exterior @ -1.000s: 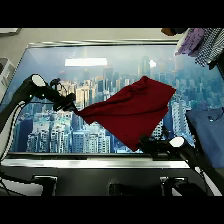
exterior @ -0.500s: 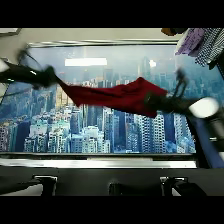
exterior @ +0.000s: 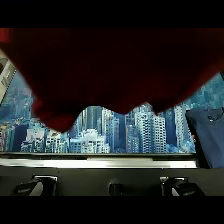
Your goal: Fold the clothes and pants, and hang the long-sleeved shirts on hangers.
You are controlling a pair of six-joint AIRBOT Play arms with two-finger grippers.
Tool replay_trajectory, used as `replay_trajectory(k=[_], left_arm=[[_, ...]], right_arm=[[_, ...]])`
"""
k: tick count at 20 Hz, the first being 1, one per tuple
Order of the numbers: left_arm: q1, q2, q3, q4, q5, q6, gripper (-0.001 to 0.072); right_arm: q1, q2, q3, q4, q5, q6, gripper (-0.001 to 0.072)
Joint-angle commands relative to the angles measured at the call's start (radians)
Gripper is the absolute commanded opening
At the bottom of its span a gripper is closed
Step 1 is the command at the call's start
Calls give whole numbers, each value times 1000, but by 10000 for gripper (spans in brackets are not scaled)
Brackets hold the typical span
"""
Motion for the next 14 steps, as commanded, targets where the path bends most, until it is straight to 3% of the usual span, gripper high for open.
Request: replay_trajectory(k=[1, 5, 7, 11, 14], left_arm=[[14, 129, 5, 135, 59, -1, 14], [11, 47, -24, 150, 43, 2, 14], [10, -63, -68, 116, 43, 45, 14], [-68, -397, -109, 85, 53, 196, 14], [-161, -676, -109, 85, 109, 233, 14]], right_arm=[[0, 27, 56, -69, 5, 19, 24], [0, -92, 56, -106, 63, 130, 25], [0, -200, 47, -105, 124, 185, 25], [0, -469, -25, -106, 180, 212, 25], [0, -705, -68, -105, 91, 231, 25]])
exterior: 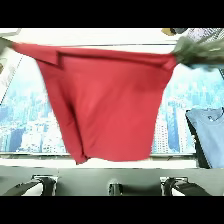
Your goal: Fold the clothes and pants, and hang the long-sleeved shirts on hangers.
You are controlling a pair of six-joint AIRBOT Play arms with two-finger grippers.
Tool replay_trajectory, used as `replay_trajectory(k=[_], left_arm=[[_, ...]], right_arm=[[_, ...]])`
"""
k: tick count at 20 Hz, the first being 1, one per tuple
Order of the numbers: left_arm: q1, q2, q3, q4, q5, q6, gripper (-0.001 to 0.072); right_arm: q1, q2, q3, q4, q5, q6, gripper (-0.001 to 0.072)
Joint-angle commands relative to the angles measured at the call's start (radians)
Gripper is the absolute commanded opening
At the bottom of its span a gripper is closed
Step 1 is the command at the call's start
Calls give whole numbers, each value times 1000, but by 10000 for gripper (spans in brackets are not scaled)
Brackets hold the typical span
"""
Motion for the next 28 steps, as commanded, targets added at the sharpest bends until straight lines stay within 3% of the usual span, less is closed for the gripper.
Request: replay_trajectory(k=[1, 5, 9, 10, 11, 13, 14, 15, 17, 20, 23, 28], left_arm=[[-95, -307, -8, -18, 61, 61, 15], [-170, -515, -7, -18, 119, 61, 15], [-195, -585, -8, -36, 89, 53, 16], [-196, -585, -7, -36, 74, 47, 21], [-190, -581, -6, -36, 56, 38, 96], [-163, -555, 0, -39, -16, 38, 339], [-138, -530, 0, -40, -63, 39, 338], [-103, -497, -1, -40, -119, 43, 338], [-28, -431, -2, -31, -245, 50, 338], [80, -332, -43, 1, -405, 65, 337], [180, -171, -272, -32, -389, 61, 338], [249, 137, -753, -36, -288, 57, 337]], right_arm=[[0, -272, -34, 12, -79, 56, 25], [0, -521, -34, 77, -240, 103, 27], [0, -642, -34, 227, -288, 108, 40], [0, -651, -34, 250, -280, 101, 100], [-1, -649, -33, 254, -265, 89, 173], [-17, -620, -29, 275, -193, -1, 288], [-47, -593, -27, 307, -136, -89, 454], [-83, -562, -27, 323, -75, -175, 572], [-175, -491, -27, 322, 67, -318, 559], [-347, -381, -86, 339, 222, -451, 556], [-517, -226, -359, 485, 229, -555, 544], [-602, -64, -895, 489, 132, -638, 545]])
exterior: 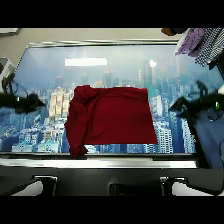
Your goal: Fold the clothes and pants, and hang the long-sleeved shirts on hangers.
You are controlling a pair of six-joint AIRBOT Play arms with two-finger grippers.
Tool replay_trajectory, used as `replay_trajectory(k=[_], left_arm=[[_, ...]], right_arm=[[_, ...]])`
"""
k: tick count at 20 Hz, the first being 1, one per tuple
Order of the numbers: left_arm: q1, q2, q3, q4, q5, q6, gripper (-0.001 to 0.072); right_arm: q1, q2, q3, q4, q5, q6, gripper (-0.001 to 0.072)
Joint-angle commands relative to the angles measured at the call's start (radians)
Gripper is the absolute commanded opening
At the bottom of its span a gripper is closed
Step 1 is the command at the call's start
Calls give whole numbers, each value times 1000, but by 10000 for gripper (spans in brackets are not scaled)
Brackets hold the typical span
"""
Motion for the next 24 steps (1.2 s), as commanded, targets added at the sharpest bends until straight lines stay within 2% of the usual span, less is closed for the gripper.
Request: replay_trajectory(k=[1, 6, 10, 14, 16, 17, 18, 19, 24], left_arm=[[41, 210, -308, -21, 56, -1, 337], [41, 370, -530, -65, 91, 0, 337], [40, 384, -589, -88, 84, 0, 337], [-3, 379, -601, -105, 91, 5, 338], [-50, 362, -601, -105, 103, 4, 338], [-74, 352, -601, -107, 113, 3, 338], [-98, 342, -601, -110, 126, -2, 338], [-118, 332, -601, -118, 138, -1, 338], [-192, 257, -601, -135, 213, 0, 338]], right_arm=[[-45, 80, -337, 29, -69, -93, 544], [-45, 80, -507, 125, -180, -199, 541], [-45, 80, -552, 239, -232, -234, 540], [-44, 80, -597, 284, -229, -246, 519], [14, 80, -611, 291, -252, -259, 391], [54, 80, -610, 290, -268, -255, 267], [81, 81, -607, 292, -281, -251, 98], [93, 85, -606, 300, -298, -233, 25], [93, 191, -606, 319, -290, -194, 24]])
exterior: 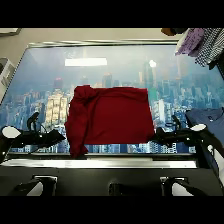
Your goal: Fold the clothes and pants, and hang the long-sleeved shirts on hangers.
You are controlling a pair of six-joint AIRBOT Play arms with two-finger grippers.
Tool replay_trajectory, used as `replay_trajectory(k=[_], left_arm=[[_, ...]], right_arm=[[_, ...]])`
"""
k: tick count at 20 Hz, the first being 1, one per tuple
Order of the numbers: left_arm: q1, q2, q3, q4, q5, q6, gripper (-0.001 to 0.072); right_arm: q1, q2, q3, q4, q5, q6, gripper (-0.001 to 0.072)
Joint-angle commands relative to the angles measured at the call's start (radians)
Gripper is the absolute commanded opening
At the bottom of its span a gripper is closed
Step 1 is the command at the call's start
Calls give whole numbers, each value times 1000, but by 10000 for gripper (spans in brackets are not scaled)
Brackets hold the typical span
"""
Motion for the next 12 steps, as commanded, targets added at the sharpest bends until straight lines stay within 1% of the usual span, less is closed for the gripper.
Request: replay_trajectory(k=[1, 4, 6, 7, 8, 9, 10, 11, 12], left_arm=[[-64, -61, -1, -8, 67, 1, 338], [-138, -147, -1, -18, 113, 0, 338], [-179, -203, 0, -53, 149, 1, 337], [-190, -220, 0, -68, 164, 1, 314], [-195, -226, 0, -84, 176, 1, 233], [-195, -222, 5, -93, 178, 2, 41], [-194, -214, 21, -93, 174, 1, 15], [-193, -203, 50, -92, 161, 8, 15], [-187, -188, 88, -92, 145, 11, 14]], right_arm=[[10, 87, -1, 12, 6, 39, 24], [10, 169, -2, 0, 15, 78, 24], [10, 213, -1, -1, 16, 105, 24], [10, 232, -1, -1, 17, 122, 24], [10, 251, -1, 5, 21, 130, 24], [10, 270, -1, 18, 29, 134, 24], [10, 289, 1, 38, 41, 132, 24], [11, 306, 10, 57, 47, 128, 24], [11, 324, 32, 95, 50, 102, 23]])
